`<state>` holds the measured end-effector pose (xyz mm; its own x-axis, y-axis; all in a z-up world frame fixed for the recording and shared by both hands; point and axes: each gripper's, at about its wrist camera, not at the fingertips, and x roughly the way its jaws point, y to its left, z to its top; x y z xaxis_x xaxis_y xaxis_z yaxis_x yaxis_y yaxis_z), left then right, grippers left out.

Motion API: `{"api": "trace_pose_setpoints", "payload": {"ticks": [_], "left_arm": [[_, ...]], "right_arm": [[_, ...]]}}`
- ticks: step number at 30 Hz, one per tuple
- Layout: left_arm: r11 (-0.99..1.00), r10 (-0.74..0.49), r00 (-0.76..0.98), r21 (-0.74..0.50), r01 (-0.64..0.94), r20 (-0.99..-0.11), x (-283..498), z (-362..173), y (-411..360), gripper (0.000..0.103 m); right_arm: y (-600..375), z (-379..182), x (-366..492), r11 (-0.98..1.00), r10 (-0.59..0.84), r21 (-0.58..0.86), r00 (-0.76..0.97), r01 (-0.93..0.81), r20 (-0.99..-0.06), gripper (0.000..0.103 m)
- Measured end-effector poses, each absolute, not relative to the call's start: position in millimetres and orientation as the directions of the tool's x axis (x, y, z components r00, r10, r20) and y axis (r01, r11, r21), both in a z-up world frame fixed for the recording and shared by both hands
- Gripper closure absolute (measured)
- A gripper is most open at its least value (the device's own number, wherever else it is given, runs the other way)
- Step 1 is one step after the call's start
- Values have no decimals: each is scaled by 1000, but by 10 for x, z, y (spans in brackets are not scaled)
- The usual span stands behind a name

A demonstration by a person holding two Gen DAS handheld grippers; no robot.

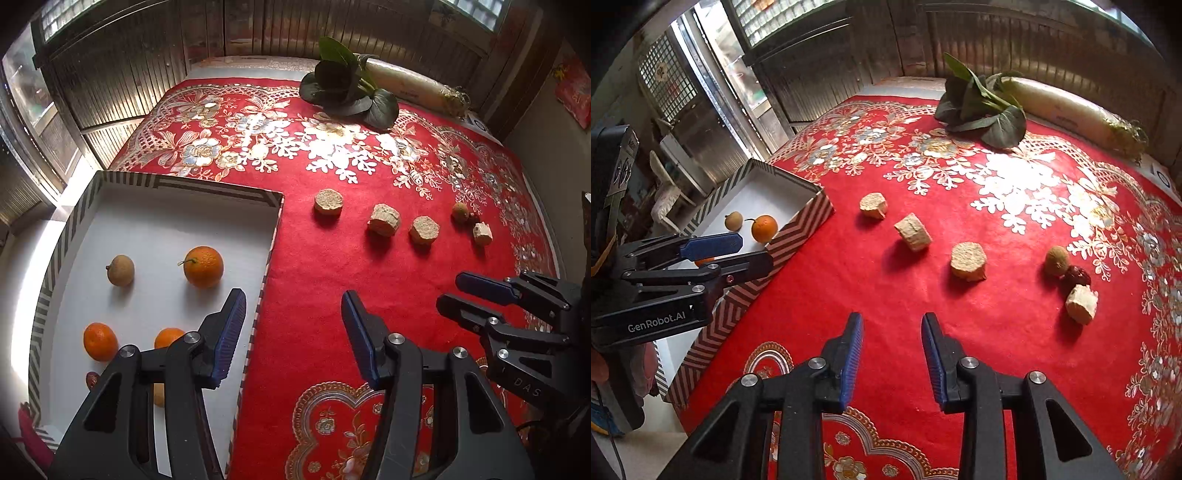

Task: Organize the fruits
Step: 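Withdraw both tools from the box back over the cloth toward the cake pieces, then grasp a square cake piece with the left tool while the right tool grasps a round cake piece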

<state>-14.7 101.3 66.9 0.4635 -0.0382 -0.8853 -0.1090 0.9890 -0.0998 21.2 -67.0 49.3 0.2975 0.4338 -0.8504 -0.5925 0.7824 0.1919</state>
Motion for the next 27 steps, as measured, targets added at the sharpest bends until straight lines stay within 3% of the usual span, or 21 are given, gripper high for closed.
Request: {"api": "trace_pose_setpoints", "payload": {"ticks": [7,18,20,21,27], "left_arm": [[991,-73,431,-113,-67,-900,19,564,853,49],[989,-123,417,-144,-21,-901,280,512,763,49],[988,-140,417,-154,1,-898,338,499,724,49],[988,-147,415,-156,12,-898,370,489,699,49],[983,-184,409,-161,90,-894,570,440,541,49]], "right_arm": [[-909,351,372,827,402,189,322,-530,-857,71],[-625,177,868,814,373,133,332,-566,-866,66],[-607,125,909,795,390,154,299,-587,-871,68],[-618,120,918,796,380,142,303,-589,-874,74],[-922,137,917,819,402,193,299,-541,-865,75]]}}
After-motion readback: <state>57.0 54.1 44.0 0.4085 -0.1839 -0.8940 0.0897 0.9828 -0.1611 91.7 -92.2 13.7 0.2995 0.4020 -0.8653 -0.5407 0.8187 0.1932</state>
